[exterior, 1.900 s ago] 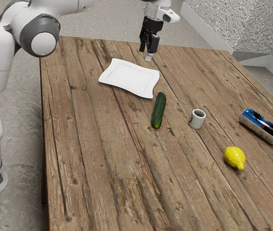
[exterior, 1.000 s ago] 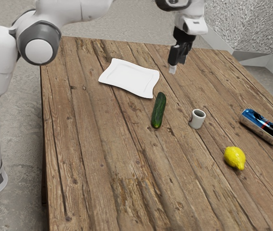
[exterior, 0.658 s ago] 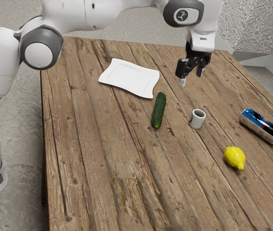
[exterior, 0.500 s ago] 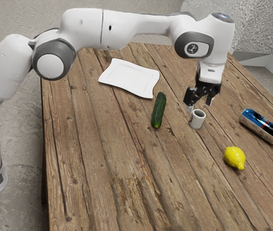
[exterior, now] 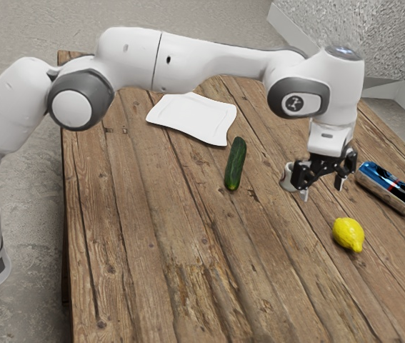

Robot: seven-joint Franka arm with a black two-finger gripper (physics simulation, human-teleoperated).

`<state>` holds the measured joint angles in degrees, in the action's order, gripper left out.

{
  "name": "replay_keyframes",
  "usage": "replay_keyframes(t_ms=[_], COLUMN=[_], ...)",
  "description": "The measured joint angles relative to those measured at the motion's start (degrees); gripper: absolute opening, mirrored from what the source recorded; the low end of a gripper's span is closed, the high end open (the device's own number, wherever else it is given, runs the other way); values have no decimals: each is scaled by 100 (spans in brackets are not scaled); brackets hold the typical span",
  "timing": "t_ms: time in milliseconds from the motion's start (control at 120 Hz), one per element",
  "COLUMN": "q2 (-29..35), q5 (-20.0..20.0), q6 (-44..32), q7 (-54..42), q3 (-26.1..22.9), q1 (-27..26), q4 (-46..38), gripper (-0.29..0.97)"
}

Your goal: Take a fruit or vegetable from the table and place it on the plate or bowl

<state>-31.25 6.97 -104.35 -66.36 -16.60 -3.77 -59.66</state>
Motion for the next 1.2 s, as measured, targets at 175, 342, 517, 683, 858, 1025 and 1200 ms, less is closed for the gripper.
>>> replay_keyframes(t_ms=[175, 342, 517, 683, 858, 1025, 1200], q2=[-237, -301, -399, -482, -554, -624, -697], q5=[11, 14, 33, 39, 52, 67, 73], q6=[-192, -287, -480, -695, -891, -1075, -1222], q7=[-86, -138, -175, -200, -219, -234, -246], q3=[-9, -6, 30, 39, 68, 78, 120], q1=[-230, -264, -222, -222, -151, -118, -89], q4=[4, 5, 33, 48, 55, 57, 59], gripper=[68, 68, 68, 68, 68, 68, 68])
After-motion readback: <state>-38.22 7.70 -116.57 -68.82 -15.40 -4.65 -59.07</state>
